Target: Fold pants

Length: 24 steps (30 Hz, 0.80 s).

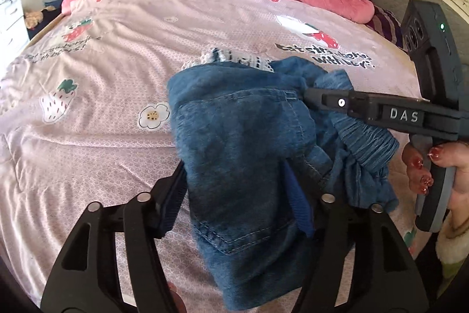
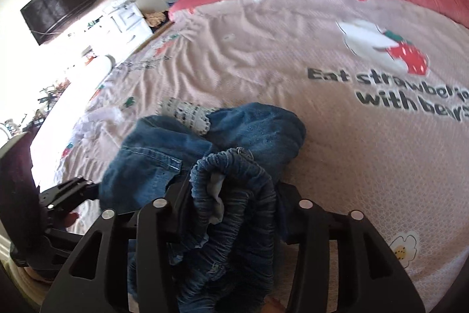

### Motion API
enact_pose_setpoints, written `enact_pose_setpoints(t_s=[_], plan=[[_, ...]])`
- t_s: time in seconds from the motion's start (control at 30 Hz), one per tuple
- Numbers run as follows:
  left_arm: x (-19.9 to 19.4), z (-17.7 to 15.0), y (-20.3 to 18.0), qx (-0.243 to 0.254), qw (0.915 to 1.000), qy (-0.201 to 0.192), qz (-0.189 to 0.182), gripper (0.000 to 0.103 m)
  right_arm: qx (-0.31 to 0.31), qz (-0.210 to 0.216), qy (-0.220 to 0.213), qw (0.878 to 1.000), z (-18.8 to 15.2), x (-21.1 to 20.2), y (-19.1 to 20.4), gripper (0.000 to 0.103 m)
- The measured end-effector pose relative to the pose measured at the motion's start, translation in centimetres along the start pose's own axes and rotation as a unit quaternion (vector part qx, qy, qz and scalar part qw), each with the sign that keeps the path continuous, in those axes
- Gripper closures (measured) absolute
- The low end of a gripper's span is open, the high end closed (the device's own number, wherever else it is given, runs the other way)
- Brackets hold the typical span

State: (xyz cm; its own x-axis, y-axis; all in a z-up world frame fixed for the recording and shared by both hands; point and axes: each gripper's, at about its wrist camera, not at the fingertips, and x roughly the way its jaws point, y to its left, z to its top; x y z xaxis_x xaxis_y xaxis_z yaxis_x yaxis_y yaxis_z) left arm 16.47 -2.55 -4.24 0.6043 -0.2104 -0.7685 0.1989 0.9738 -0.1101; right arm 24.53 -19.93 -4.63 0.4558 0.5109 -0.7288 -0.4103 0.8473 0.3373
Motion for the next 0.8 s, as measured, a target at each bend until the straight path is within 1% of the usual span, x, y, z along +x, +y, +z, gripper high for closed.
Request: enact_pose_setpoints(t_s=[0.03, 0.13, 0.17, 0.2, 0.27, 0.3, 0.47, 0.6, 0.7, 0.8], plan=[[0.1, 0.1, 0.1, -0.003, 1.0000, 0.000, -0.001, 0.044, -0.004, -0.008, -0.002, 1.000, -0.2, -0.1, 0.0, 0.054], [0.3, 0.0, 0.3, -0.006, 1.0000, 0.000, 0.000, 0.041, -0.001, -0.019, -0.003, 1.000, -0.6, 0.1, -0.1, 0.046], [0.3, -0.1, 0.4, -0.007, 1.0000, 0.000, 0.000, 0.039, 0.005, -0.025, 0.000, 1.000, -0.7, 0.2, -0.3, 0.038], [0.3, -0.3, 0.4, -0.010, 1.0000, 0.001, 0.000, 0.037, 0.009, -0.031, 0.001, 0.999, -0.8, 0.3, -0.5, 0.034], [0.4, -0.4, 0.4, -0.013, 0.9999, 0.001, 0.002, 0.034, 0.016, -0.029, -0.002, 0.999, -1.0, 0.2, -0.8, 0.033], [0.4, -0.5, 0.3, -0.013, 0.9999, 0.001, 0.002, 0.034, 0.019, -0.032, -0.003, 0.999, -1.1, 0.2, -0.8, 0.030], [0.3, -0.9, 0.5, -0.015, 0.9998, -0.003, 0.008, 0.026, 0.011, -0.065, -0.017, 0.998, -1.7, -0.7, -0.6, 0.019], [0.0, -1.2, 0.4, -0.016, 0.9997, -0.007, 0.014, 0.023, -0.015, -0.098, -0.034, 0.995, -2.0, -1.7, 0.3, 0.015], [-0.5, -1.3, 0.5, -0.018, 0.9996, -0.010, 0.019, 0.022, -0.034, -0.118, -0.046, 0.991, -2.3, -2.3, 1.2, 0.014], [-1.2, -1.5, 0.4, -0.015, 0.9993, -0.018, 0.030, 0.020, -0.041, -0.129, -0.055, 0.989, -2.6, -3.0, 1.8, 0.013]])
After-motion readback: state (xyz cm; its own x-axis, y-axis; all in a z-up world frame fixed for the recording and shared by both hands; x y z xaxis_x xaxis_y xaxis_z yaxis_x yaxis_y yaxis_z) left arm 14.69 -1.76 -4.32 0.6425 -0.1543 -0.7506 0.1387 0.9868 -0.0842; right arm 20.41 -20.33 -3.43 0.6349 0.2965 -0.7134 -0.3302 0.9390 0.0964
